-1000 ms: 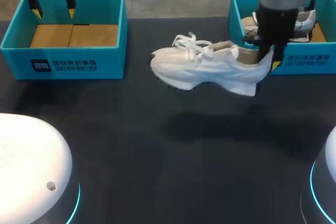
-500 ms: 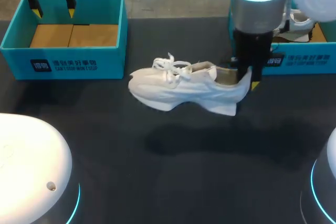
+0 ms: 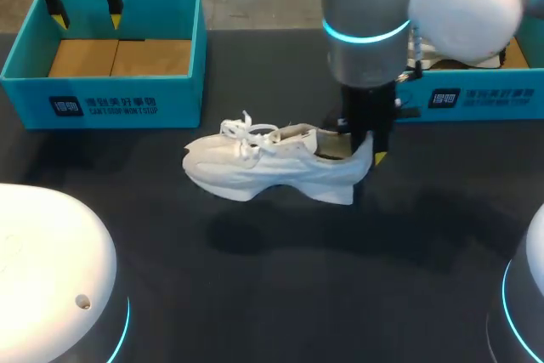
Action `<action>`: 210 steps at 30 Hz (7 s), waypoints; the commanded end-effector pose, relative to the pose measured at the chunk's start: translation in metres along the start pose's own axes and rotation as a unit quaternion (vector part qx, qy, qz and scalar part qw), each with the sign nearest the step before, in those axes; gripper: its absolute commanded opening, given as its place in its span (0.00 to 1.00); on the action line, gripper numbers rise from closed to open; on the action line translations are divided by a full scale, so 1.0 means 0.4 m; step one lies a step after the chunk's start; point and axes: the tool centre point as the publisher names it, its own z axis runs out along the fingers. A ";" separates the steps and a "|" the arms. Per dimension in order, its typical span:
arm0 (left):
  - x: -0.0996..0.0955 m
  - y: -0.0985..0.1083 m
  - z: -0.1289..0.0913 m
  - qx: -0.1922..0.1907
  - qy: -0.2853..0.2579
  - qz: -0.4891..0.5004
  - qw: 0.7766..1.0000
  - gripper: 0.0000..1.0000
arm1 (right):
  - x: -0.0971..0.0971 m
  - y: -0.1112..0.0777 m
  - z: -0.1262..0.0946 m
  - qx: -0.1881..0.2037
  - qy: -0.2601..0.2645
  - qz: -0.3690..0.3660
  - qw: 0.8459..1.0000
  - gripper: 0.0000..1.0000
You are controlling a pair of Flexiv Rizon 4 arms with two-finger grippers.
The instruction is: Take the shoe out of the shoebox, open the shoe tongue, remove and reinsert the insole, then place the shoe into the shoebox
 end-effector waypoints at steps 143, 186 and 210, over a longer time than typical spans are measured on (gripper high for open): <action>0.000 0.000 0.000 0.000 0.000 0.000 1.000 1.00 | -0.072 0.049 0.263 -0.384 0.275 -0.619 0.628 1.00; 0.000 0.000 0.000 0.000 0.000 0.000 1.000 1.00 | -0.023 0.068 0.308 -0.373 0.261 -0.645 0.614 1.00; 0.000 0.000 0.000 0.000 0.000 0.000 1.000 1.00 | 0.123 0.109 0.333 -0.364 0.269 -0.617 0.644 1.00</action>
